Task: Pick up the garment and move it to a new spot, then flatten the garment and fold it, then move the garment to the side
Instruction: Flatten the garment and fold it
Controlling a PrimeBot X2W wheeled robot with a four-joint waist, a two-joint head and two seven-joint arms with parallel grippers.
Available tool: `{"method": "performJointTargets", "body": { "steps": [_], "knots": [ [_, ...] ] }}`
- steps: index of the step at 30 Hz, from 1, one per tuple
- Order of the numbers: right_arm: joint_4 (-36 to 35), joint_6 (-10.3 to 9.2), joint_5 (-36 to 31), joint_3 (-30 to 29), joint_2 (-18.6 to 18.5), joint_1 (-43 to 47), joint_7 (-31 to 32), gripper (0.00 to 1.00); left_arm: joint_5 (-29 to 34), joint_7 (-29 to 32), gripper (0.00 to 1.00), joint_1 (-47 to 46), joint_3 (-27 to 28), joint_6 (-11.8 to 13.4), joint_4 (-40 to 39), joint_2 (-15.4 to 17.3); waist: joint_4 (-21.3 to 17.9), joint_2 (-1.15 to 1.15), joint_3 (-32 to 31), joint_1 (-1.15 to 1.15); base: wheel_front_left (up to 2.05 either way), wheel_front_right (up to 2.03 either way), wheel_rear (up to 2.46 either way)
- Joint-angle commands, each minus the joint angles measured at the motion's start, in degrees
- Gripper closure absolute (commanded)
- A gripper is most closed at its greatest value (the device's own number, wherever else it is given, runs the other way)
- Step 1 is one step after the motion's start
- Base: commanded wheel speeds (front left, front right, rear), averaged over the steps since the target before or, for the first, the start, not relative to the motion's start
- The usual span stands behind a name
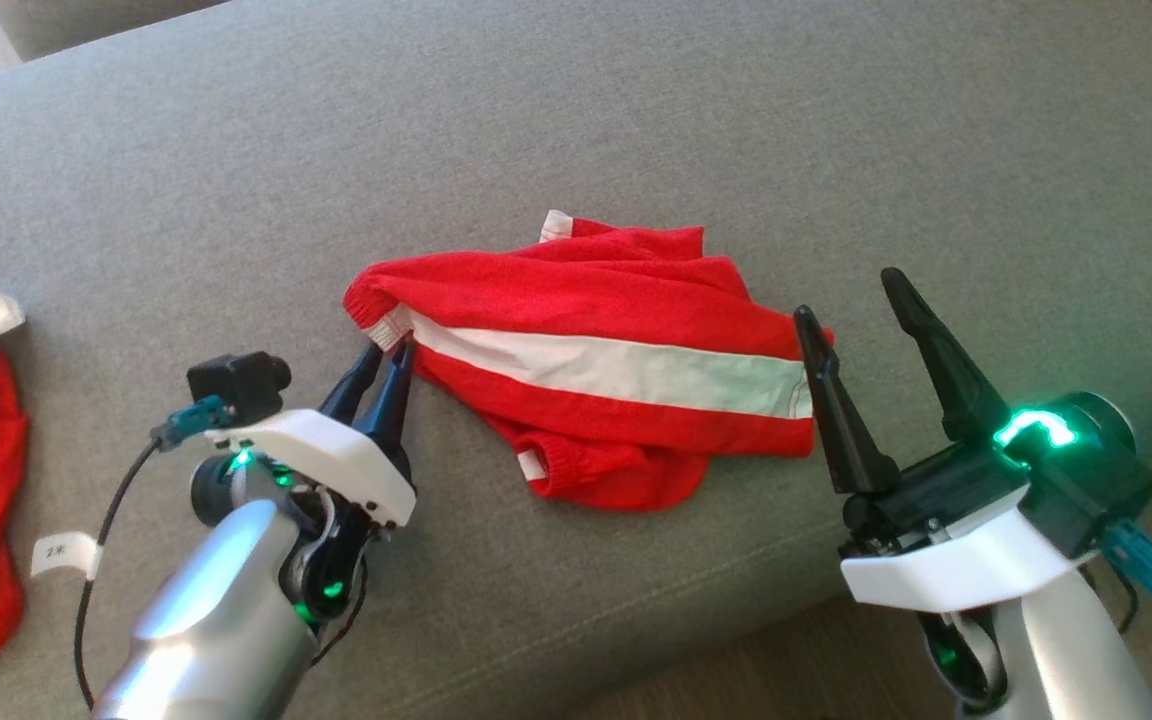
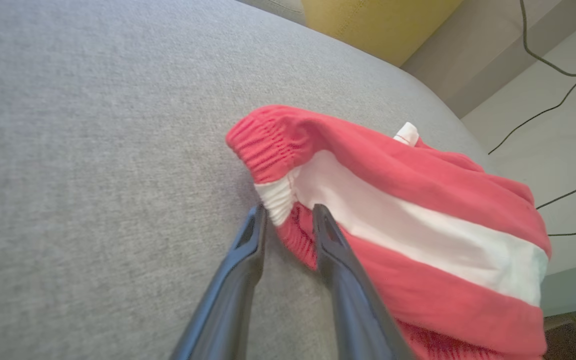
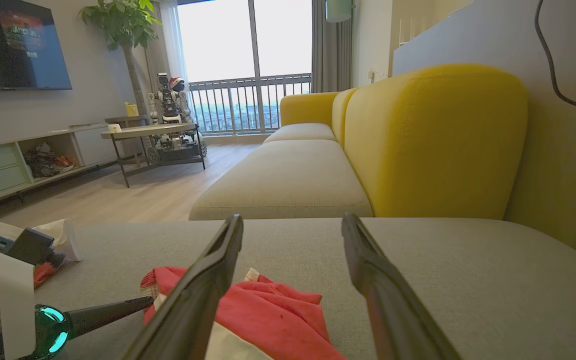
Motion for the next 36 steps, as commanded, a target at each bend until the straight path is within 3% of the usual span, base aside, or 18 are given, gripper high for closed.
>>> {"method": "performJointTargets", "body": {
  "steps": [1, 6, 11, 17, 21, 27, 36],
  "knots": [
    [-1.7, -0.01, -0.5, 1.5, -0.1, -0.2, -0.4, 0.00, 0.5, -0.5, 0.51, -0.7, 2.2, 0.4, -1.1, 1.0, 0.0, 0.00, 0.0, 0.00, 0.00, 0.00, 0.00],
    [-1.3, -0.01, -0.4, 1.7, -0.1, -0.2, -0.4, 0.00, 2.0, -0.7, 0.57, -0.6, 3.6, 0.8, -1.6, 0.9, 0.1, 0.00, 0.0, 0.00, 0.00, 0.00, 0.00],
    [-1.0, -0.01, -0.2, 1.9, -0.1, -0.3, -0.4, 0.00, 2.7, -0.7, 1.00, -0.2, 3.9, 0.1, -1.5, 0.5, 0.2, 0.00, 0.2, 0.00, 0.00, 0.00, 0.00],
    [-0.8, -0.01, 0.7, 1.6, -0.1, -0.6, -0.4, 0.00, 4.1, -0.8, 1.00, -0.6, 2.9, -1.7, -1.7, 0.5, 0.5, 0.00, 0.7, 0.00, 0.00, 0.00, 0.00],
    [0.9, -0.01, 1.3, 1.5, -0.1, 0.0, -0.4, 0.00, 5.8, -0.8, 1.00, -0.2, 5.1, -2.1, -4.4, 1.0, 1.0, 0.00, 0.7, 0.00, 0.00, 0.00, 0.00],
    [9.6, -0.01, 6.3, -0.2, -0.1, 0.9, -0.4, 0.00, 8.5, -0.8, 1.00, 5.0, 9.7, -2.0, -12.8, 4.1, 2.3, 0.00, 0.7, 0.00, 0.00, 0.00, 0.00],
    [25.7, -0.01, 7.8, -3.8, -0.1, -3.8, -0.4, 0.00, 10.1, -0.3, 1.00, 10.2, 10.8, -0.2, -20.1, 8.4, 5.3, 0.00, 1.6, 0.00, 0.00, 0.00, 0.00]
  ]
}}
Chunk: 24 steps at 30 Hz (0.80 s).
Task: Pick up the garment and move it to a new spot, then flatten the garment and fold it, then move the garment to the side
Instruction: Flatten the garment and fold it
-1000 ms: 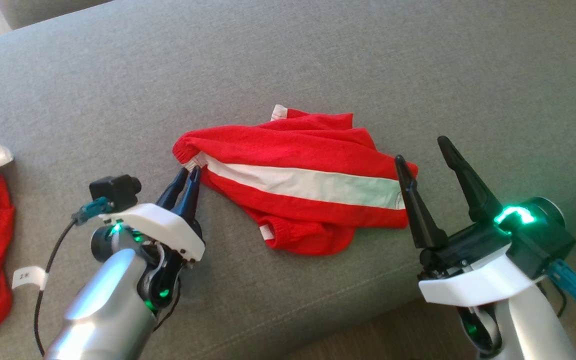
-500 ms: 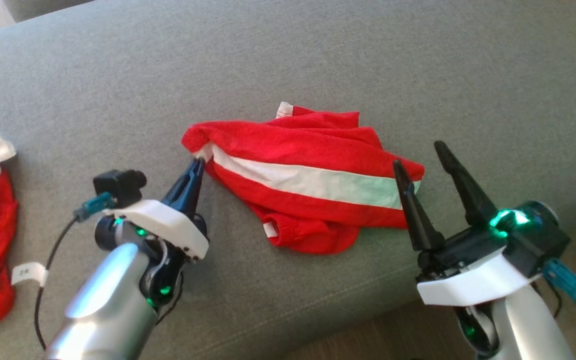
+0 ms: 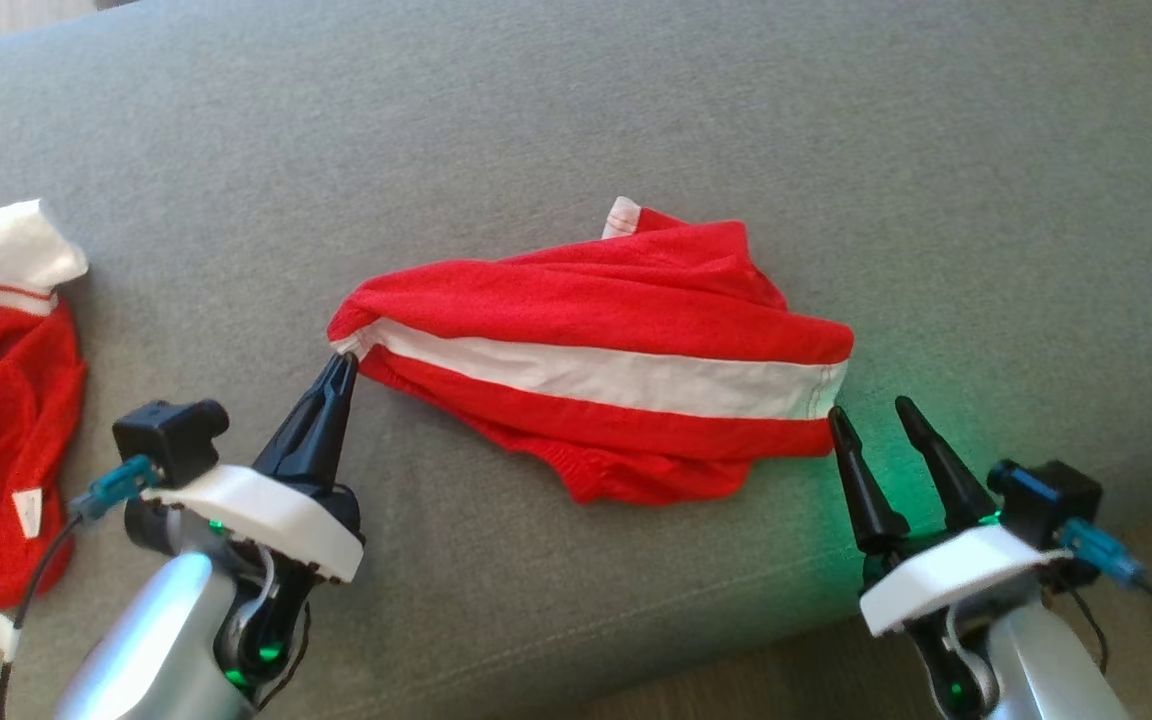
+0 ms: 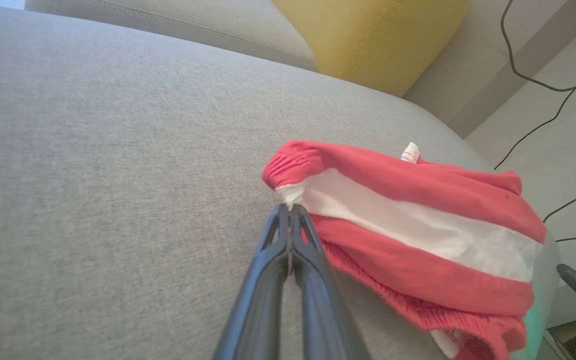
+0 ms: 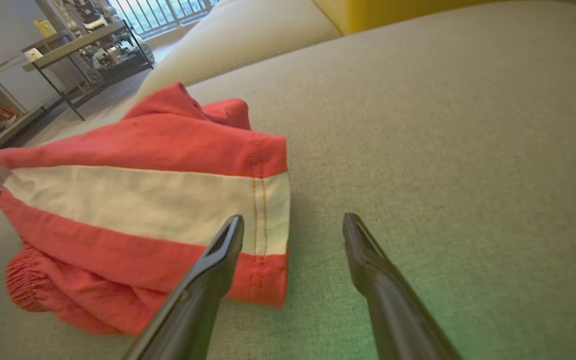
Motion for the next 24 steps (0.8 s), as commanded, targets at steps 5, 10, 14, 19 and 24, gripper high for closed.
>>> {"method": "performJointTargets", "body": {
  "steps": [5, 10, 14, 19, 24],
  "knots": [
    [6.4, -0.01, 2.7, 3.3, -0.2, -7.4, -0.4, 0.00, 0.4, 0.5, 1.00, -1.4, 2.1, 1.0, -3.1, 2.1, 1.2, 0.00, 0.7, 0.00, 0.00, 0.00, 0.00],
    [9.8, -0.01, 4.6, 5.4, -0.2, -9.8, -0.4, 0.17, 0.4, 0.9, 1.00, -1.8, 1.8, 1.1, -3.4, 2.1, 1.7, 0.00, 1.1, 0.00, 0.00, 0.00, 0.00],
    [11.3, -0.01, 6.0, 6.1, -0.2, -10.7, -0.4, 1.00, 0.4, 1.0, 1.00, -2.0, 1.7, 1.2, -3.4, 2.1, 1.8, 0.00, 1.1, 0.00, 0.00, 0.00, 0.00],
    [10.8, -0.01, 6.9, 5.5, -0.2, -9.6, -0.4, 1.00, 0.5, 0.8, 1.00, -1.7, 1.8, 1.4, -3.3, 2.4, 1.6, 0.00, 0.3, 0.00, 0.00, 0.00, 0.00],
    [6.1, -0.01, 8.5, 4.0, -0.2, -7.0, -0.4, 1.00, 0.6, 0.6, 1.00, -1.4, 2.1, 1.3, -4.2, 3.2, 1.2, 0.00, -0.9, 0.00, 0.00, 0.00, 0.00]
  ]
}}
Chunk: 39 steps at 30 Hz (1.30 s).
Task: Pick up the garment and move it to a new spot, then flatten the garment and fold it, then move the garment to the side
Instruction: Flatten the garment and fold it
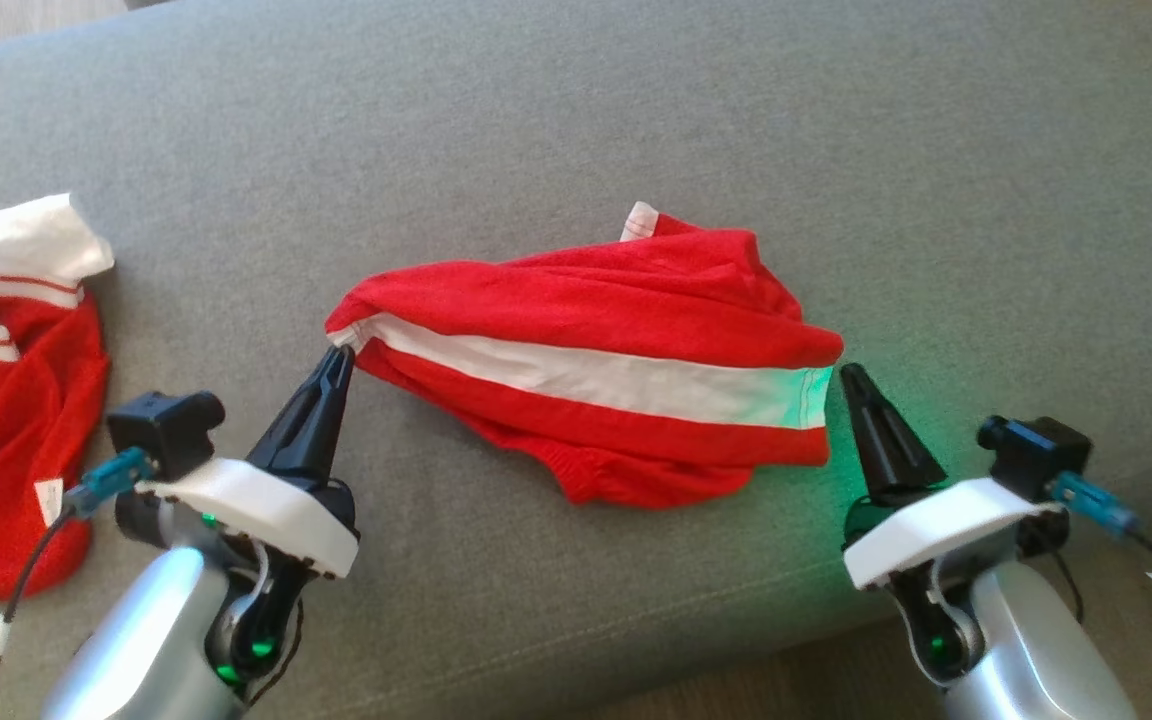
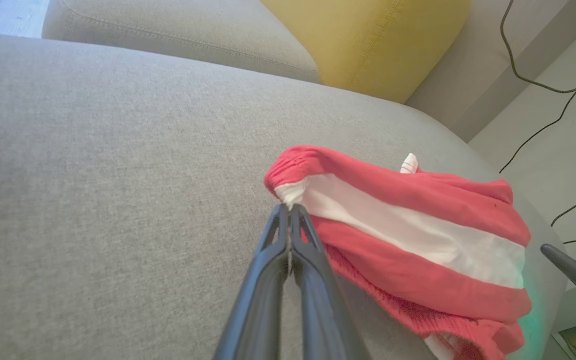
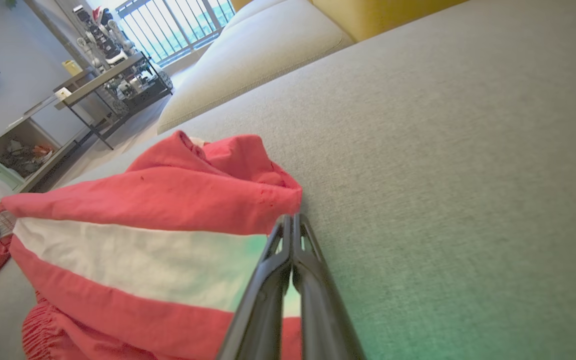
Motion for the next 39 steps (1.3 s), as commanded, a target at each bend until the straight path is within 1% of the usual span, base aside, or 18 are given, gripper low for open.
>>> {"method": "performJointTargets", "body": {
  "steps": [1, 3, 5, 6, 7, 13, 17, 20, 21, 22, 23, 24, 25, 26, 31, 34, 39],
  "knots": [
    [-3.1, -0.01, 0.3, 0.3, -0.1, 1.0, -0.4, 1.00, 0.3, -0.6, 1.00, -1.3, 2.5, 0.3, -2.3, 2.3, -0.3, 0.00, -0.7, 0.00, 0.00, 0.00, 0.00],
    [-3.6, -0.01, 1.1, 0.1, -0.1, 1.9, -0.4, 1.00, 0.1, -0.5, 1.00, -1.0, 2.6, 0.4, -2.7, 2.7, -0.4, 0.00, -1.1, 0.00, 0.00, 0.00, 0.00],
    [-1.8, -0.01, 2.8, 1.6, -0.1, 2.3, -0.3, 1.00, 0.0, -0.3, 1.00, -0.8, 2.7, 0.4, -2.9, 3.1, -0.5, 0.00, -1.4, 0.00, 0.00, 0.00, 0.00],
    [-0.6, -0.01, 3.4, 2.4, -0.1, 2.1, -0.1, 0.58, 0.0, -0.3, 1.00, -0.7, 2.7, 0.4, -3.0, 3.2, -0.5, 0.00, -1.5, 0.00, 0.00, 0.00, 0.00],
    [0.7, -0.01, 4.0, 3.3, -0.1, 1.7, 0.1, 0.00, -0.1, -0.3, 1.00, -0.6, 2.7, 0.4, -3.0, 3.3, -0.4, 0.00, -1.6, 0.00, 0.00, 0.00, 0.00],
    [9.0, -0.01, 10.4, 7.4, -0.1, -2.8, 0.0, 0.00, -0.3, -0.3, 1.00, -0.4, 2.2, 0.5, -2.6, 2.5, 0.4, 0.00, -1.7, 0.00, 0.00, 0.00, 0.00],
    [13.4, -0.01, 11.3, 9.2, -0.1, -5.8, -0.3, 0.00, -0.2, -0.3, 1.00, -0.7, 1.6, 0.3, -2.1, 2.1, 1.2, 0.00, -1.8, 0.00, 0.00, 0.00, 0.00],
    [14.8, -0.01, 11.4, 9.0, -0.1, -7.4, -0.3, 0.00, -0.1, -0.4, 1.00, -0.9, 1.4, 0.2, -1.7, 1.9, 1.6, 0.00, -1.8, 0.00, 0.00, 0.00, 0.00],
    [14.9, -0.01, 11.3, 8.8, -0.1, -7.7, -0.3, 0.04, -0.1, -0.4, 1.00, -0.9, 1.3, 0.2, -1.5, 1.9, 1.6, 0.00, -1.9, 0.00, 0.00, 0.00, 0.00],
    [14.8, -0.01, 11.5, 8.8, -0.1, -7.8, -0.4, 0.21, -0.1, -0.4, 1.00, -0.9, 1.3, 0.2, -1.4, 1.8, 1.7, 0.00, -1.9, 0.00, 0.00, 0.00, 0.00],
    [14.9, -0.01, 11.6, 9.0, -0.1, -7.9, -0.4, 0.49, -0.1, -0.5, 1.00, -0.8, 1.3, 0.2, -1.2, 1.8, 1.7, 0.00, -2.0, 0.00, 0.00, 0.00, 0.00],
    [15.0, -0.01, 11.6, 9.1, -0.1, -7.9, -0.4, 0.65, -0.1, -0.5, 1.00, -0.8, 1.2, 0.1, -1.1, 1.7, 1.8, 0.00, -2.0, 0.00, 0.00, 0.00, 0.00],
    [15.0, -0.01, 11.8, 9.2, -0.1, -7.9, -0.4, 0.78, -0.1, -0.6, 1.00, -0.8, 1.2, 0.1, -0.9, 1.6, 1.8, 0.00, -2.1, 0.00, 0.00, 0.00, 0.00],
    [15.0, -0.01, 11.9, 9.4, -0.1, -7.9, -0.4, 1.00, -0.1, -0.6, 1.00, -0.8, 1.1, 0.1, -0.8, 1.5, 1.8, 0.00, -2.1, 0.00, 0.00, 0.00, 0.00],
    [14.9, -0.01, 12.0, 9.7, -0.1, -7.8, -0.4, 1.00, -0.1, -0.7, 1.00, -0.7, 1.0, 0.0, -0.2, 1.3, 1.6, 0.00, -2.3, 0.00, 0.00, 0.00, 0.00],
    [13.9, -0.01, 11.4, 9.0, -0.1, -7.3, -0.4, 1.00, -0.1, -0.8, 1.00, -0.7, 1.0, 0.0, 0.1, 1.3, 1.4, 0.00, -2.5, 0.00, 0.00, 0.00, 0.00],
    [9.5, -0.01, 10.1, 5.9, -0.1, -5.6, -0.4, 1.00, -0.4, -1.1, 1.00, -0.6, 1.8, -0.2, -0.4, 1.2, 0.9, 0.00, -3.1, 0.00, 0.00, 0.00, 0.00]
  ]
}}
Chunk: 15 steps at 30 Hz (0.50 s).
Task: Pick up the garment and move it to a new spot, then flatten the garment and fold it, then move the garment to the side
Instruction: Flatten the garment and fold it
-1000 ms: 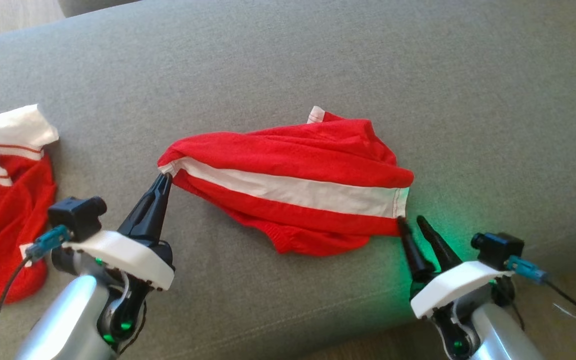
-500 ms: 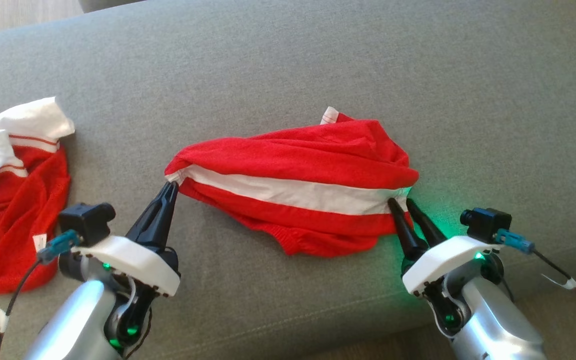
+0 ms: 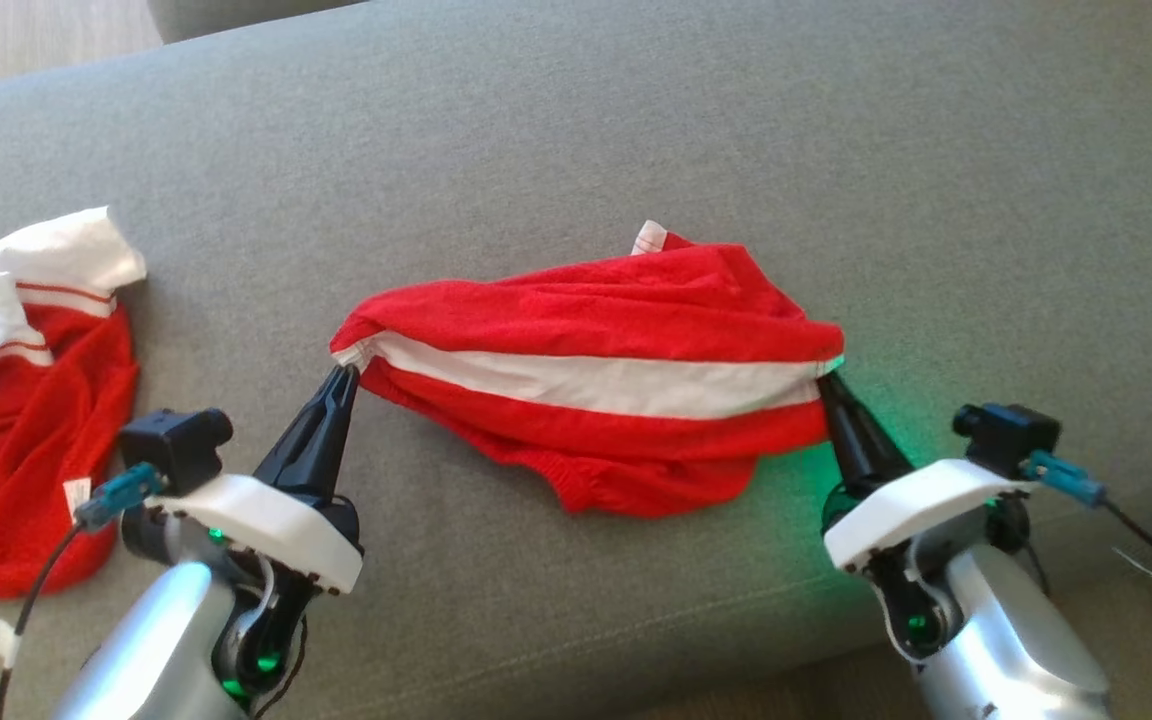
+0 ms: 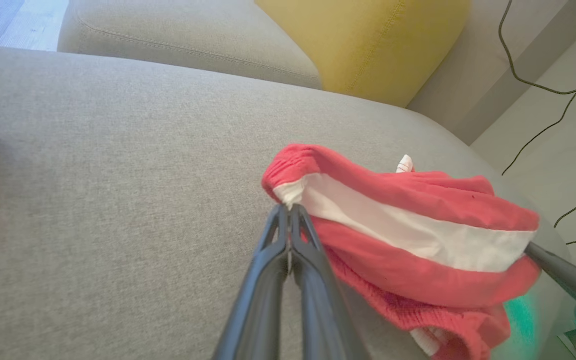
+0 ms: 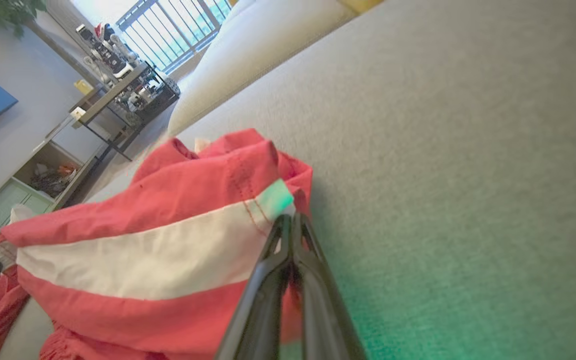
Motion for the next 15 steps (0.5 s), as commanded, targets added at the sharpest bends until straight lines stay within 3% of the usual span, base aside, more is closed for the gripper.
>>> {"method": "performJointTargets", "body": {
  "steps": [1, 9, 15],
  "knots": [
    [-2.3, -0.01, -0.6, 0.6, 0.1, 0.2, -0.5, 1.00, -0.2, -0.7, 1.00, -1.4, 2.7, -0.2, -1.9, 1.4, -0.1, 0.00, -0.2, 0.00, 0.00, 0.00, 0.00],
    [-14.3, -0.01, -2.4, -5.3, 0.1, 2.4, -0.2, 1.00, -3.3, 0.5, 1.00, -1.1, 4.2, -1.0, -6.6, 2.4, -1.2, 0.00, -1.9, 0.00, 0.00, 0.00, 0.00],
    [-29.8, -0.01, -1.6, -10.1, 0.1, -1.0, 5.5, 1.00, -12.7, 9.6, 1.00, -7.4, 6.0, -2.8, -16.7, 3.5, -1.5, 0.00, -2.2, 0.00, 0.00, 0.00, 0.00]
  ]
}}
